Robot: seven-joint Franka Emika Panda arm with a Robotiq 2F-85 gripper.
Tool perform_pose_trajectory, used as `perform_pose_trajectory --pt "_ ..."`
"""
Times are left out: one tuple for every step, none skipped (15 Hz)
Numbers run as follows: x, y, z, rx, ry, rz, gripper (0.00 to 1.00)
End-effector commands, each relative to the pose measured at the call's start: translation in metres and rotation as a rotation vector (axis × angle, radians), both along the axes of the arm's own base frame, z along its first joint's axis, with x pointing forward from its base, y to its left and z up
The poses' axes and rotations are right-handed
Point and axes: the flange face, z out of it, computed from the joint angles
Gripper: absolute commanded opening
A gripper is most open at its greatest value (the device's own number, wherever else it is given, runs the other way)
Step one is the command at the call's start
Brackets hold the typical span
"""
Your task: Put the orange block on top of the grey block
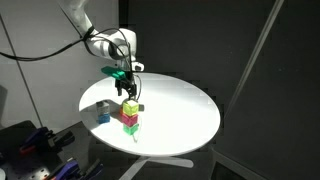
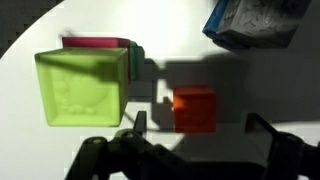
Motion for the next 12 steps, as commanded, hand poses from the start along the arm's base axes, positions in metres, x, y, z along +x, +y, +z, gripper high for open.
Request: perform_pose_trajectory --pt "0.0004 -0.0001 0.0005 0.0 0.001 0.0 1.0" --pt "0.0004 -0.0001 0.0005 0.0 0.001 0.0 1.0" --pt "0.0004 -0.0001 0.0005 0.0 0.001 0.0 1.0" --pt "0.0004 -0.0001 0.0005 0.0 0.001 0.0 1.0" --pt "0.0004 -0.0001 0.0005 0.0 0.001 0.0 1.0" --pt "0.0004 -0.0001 0.0005 0.0 0.001 0.0 1.0" --pt "0.0004 -0.0001 0.0005 0.0 0.001 0.0 1.0" --pt "0.0004 -0.0001 0.0005 0.0 0.001 0.0 1.0" --pt "0.0018 0.0002 -0.0003 0.005 -0.002 0.006 1.0" --pt "0.0032 0.0004 -0.0011 0.005 -0.009 0.009 1.0" --pt "0.0039 0.0007 -0.0027 0.007 -0.005 0.012 1.0" --pt "0.0043 0.0008 -0.0043 0.007 -0.004 0.013 1.0"
